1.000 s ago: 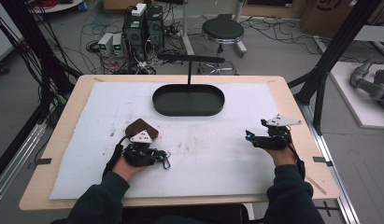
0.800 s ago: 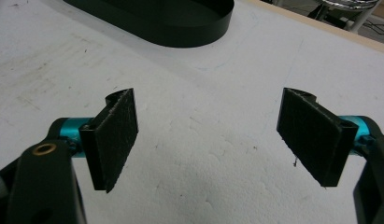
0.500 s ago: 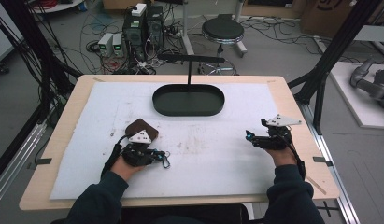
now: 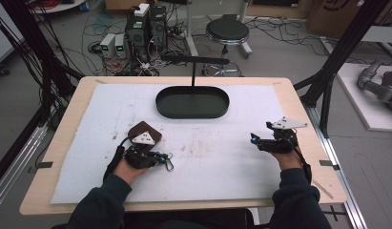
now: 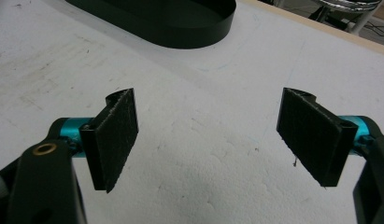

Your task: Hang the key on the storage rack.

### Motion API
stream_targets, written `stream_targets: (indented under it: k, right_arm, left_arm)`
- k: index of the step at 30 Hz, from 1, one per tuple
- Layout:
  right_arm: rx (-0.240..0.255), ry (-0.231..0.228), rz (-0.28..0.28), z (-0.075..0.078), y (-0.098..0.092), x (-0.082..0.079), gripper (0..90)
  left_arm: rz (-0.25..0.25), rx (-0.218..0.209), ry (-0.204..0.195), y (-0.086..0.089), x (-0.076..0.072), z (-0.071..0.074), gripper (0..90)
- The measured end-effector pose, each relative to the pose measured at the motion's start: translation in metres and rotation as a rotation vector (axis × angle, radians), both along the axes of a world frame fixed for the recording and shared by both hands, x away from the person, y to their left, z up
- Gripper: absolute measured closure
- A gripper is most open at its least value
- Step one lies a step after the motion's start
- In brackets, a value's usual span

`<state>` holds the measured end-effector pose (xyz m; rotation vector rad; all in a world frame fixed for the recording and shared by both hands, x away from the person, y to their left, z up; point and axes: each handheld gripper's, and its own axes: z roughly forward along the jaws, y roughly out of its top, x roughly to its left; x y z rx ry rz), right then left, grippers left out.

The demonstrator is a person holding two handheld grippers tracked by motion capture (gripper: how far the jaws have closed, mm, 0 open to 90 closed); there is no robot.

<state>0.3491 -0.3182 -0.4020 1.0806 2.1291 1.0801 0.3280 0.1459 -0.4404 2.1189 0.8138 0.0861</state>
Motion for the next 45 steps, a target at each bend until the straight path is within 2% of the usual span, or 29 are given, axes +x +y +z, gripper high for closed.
stream_targets:
  k: [1,4,5,9,13,14,20,23,26,28,29,30,34,35,36,37,38,42,45]
  right_arm:
    - [0.000,0.000,0.000,0.000,0.000,0.000,21.0]
    - [0.005,0.005,0.000,0.000,0.000,0.000,22.2]
    - [0.002,0.007,0.007,0.000,-0.001,0.000,25.0]
    - [0.001,0.005,0.011,0.000,-0.001,0.000,25.2]
    - [0.005,0.000,0.005,0.000,-0.002,0.000,24.8]
    - [0.006,0.002,0.003,0.000,-0.002,0.000,24.7]
    - [0.002,-0.003,0.007,0.000,-0.001,0.000,24.6]
    - [0.007,-0.004,0.001,0.001,-0.001,-0.001,24.6]
    - [0.026,-0.008,-0.008,0.003,-0.004,-0.001,24.5]
    - [0.027,-0.011,-0.011,0.003,-0.004,-0.001,24.5]
    - [0.030,-0.012,-0.010,0.003,-0.004,-0.001,24.5]
    - [0.032,-0.015,-0.010,0.003,-0.004,-0.001,24.5]
    - [0.037,-0.018,-0.006,0.003,-0.005,-0.001,24.4]
    - [0.041,-0.017,-0.009,0.003,-0.005,-0.001,24.2]
    - [0.043,-0.019,-0.010,0.003,-0.005,-0.001,24.2]
    - [0.045,-0.020,-0.011,0.004,-0.006,0.000,24.2]
    - [0.046,-0.022,-0.011,0.004,-0.006,0.000,24.2]
    - [0.058,-0.022,-0.013,0.004,-0.007,0.000,24.2]
    - [0.066,-0.029,-0.011,0.004,-0.007,0.000,24.2]
  left_arm:
    - [0.000,0.000,0.000,0.000,0.000,0.000,88.1]
    - [0.023,-0.046,0.002,0.005,0.001,0.004,88.1]
    - [0.027,-0.054,-0.003,0.006,0.001,0.006,88.1]
    - [0.045,-0.122,-0.029,0.011,0.002,0.014,88.1]
    - [0.056,-0.153,-0.045,0.015,0.001,0.018,88.1]
    - [0.060,-0.179,-0.056,0.016,0.000,0.022,88.1]
    - [0.071,-0.218,-0.090,0.020,0.002,0.031,88.2]
    - [0.075,-0.225,-0.103,0.022,0.003,0.034,88.2]
    - [0.097,-0.250,-0.131,0.026,0.009,0.046,88.2]
    - [0.117,-0.249,-0.156,0.025,0.014,0.054,88.1]
    - [0.117,-0.249,-0.156,0.025,0.014,0.054,88.1]
    - [0.132,-0.243,-0.177,0.024,0.020,0.064,88.1]
    - [0.139,-0.237,-0.215,0.023,0.033,0.086,88.2]
    - [0.139,-0.237,-0.215,0.023,0.033,0.086,88.2]
    - [0.143,-0.228,-0.233,0.021,0.041,0.096,88.2]
    - [0.143,-0.228,-0.233,0.021,0.041,0.096,88.1]
    - [0.154,-0.224,-0.243,0.019,0.049,0.103,88.2]
    - [0.167,-0.221,-0.247,0.014,0.070,0.116,88.2]
    - [0.170,-0.202,-0.255,0.011,0.088,0.126,88.2]
